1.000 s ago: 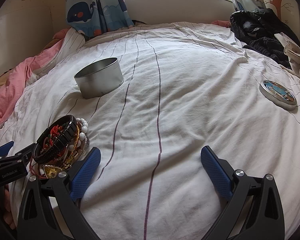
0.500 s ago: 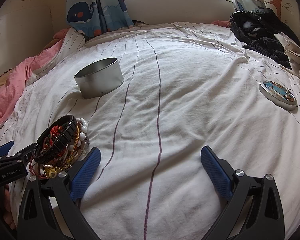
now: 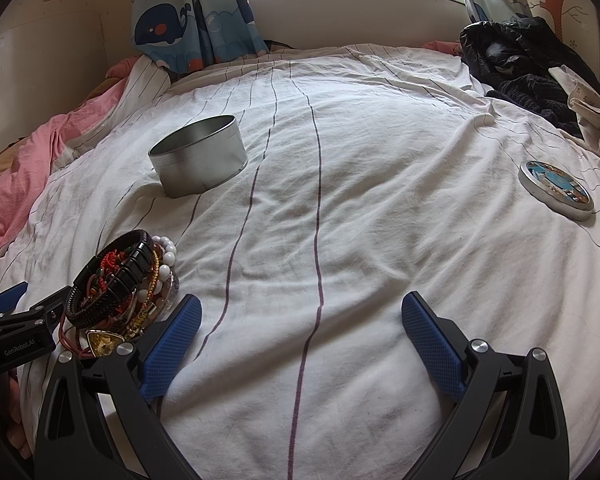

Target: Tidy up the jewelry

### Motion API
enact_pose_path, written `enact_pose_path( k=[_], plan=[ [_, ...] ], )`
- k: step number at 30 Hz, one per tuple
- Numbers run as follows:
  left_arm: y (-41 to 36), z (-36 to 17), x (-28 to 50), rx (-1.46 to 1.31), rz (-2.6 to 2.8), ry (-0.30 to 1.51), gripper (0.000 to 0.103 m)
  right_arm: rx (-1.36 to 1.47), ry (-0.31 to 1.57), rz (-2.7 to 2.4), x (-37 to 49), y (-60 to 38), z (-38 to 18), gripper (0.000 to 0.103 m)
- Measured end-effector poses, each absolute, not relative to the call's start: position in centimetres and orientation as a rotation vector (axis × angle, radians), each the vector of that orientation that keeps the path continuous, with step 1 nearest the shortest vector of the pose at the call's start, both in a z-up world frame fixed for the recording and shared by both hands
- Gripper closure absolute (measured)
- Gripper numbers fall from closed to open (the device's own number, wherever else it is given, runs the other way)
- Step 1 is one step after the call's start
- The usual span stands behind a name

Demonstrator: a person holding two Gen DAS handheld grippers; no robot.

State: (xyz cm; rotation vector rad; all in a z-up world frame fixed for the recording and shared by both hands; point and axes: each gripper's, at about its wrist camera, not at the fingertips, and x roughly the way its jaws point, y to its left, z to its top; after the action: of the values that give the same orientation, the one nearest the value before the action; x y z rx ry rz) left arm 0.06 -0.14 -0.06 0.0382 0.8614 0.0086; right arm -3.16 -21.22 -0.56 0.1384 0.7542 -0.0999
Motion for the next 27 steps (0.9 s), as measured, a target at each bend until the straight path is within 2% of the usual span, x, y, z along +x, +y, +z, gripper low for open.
enact_pose_path(
  k=[27],
  plan=[
    [-0.13,0.19,0.01,0.02,0.004,0.856,0.006,0.133,0.757,-0.102,-3.05,-21.25,-0.49,0.007]
  ],
)
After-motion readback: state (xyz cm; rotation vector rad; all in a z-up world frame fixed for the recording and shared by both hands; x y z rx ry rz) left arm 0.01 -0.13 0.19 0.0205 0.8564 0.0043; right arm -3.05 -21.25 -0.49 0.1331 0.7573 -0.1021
